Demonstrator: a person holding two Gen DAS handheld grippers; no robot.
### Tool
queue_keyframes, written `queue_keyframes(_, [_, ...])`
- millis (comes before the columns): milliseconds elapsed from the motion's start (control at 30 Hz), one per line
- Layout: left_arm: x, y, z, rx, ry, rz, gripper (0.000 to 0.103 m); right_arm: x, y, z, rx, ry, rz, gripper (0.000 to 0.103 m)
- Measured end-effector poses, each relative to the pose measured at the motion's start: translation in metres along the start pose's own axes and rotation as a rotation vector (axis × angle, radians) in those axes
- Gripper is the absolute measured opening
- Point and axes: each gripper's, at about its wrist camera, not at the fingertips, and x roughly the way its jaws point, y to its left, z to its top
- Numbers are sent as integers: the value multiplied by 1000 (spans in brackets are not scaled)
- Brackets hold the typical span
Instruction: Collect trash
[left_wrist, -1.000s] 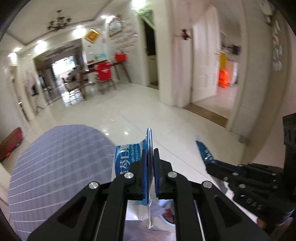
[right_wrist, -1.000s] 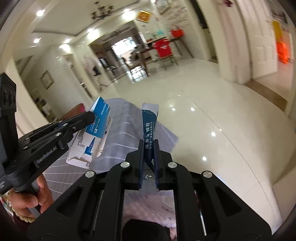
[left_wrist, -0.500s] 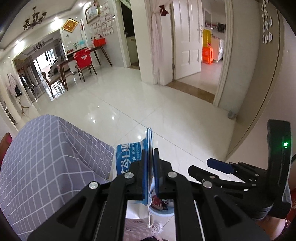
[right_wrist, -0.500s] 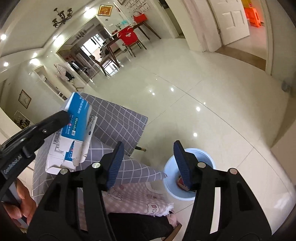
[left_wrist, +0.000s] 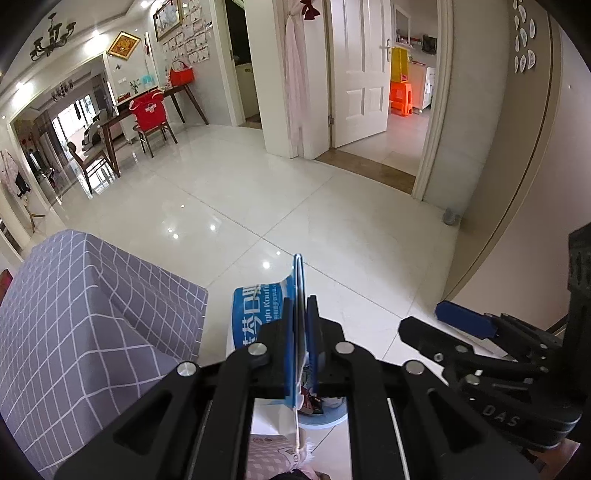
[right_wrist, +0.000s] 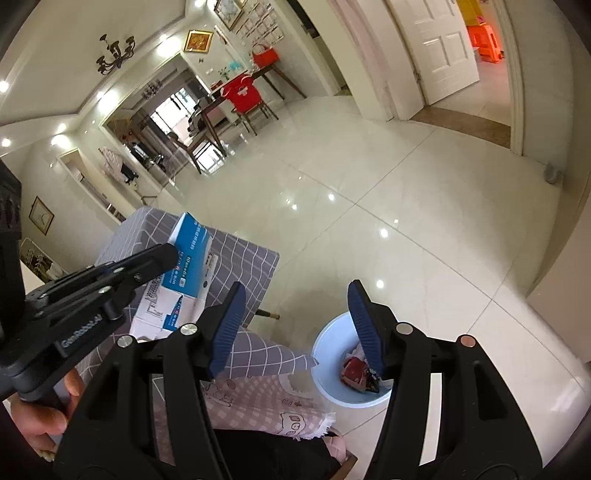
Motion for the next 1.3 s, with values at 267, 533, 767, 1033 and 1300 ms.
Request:
queue_keyframes(267, [3,-3,4,-17,2,-38,13,-14,2,2,3,-41,-18,59])
queue_keyframes(533, [-20,5,4,-43,-26,74,82,-28,10,5,-7,-66,-15,60])
queue_keyframes(767, [-66,19,-3,-78,-54,181,87,-52,38,4,-58,-95,27,62])
queue_keyframes(1033, [-157,37,-17,-158,-161,277,91,-99,88,-2,-169,-167,85,67])
queue_keyframes(1300, [-246,42,-45,-226,-281,375,94,-152,131,-18,-271,-258,153,77])
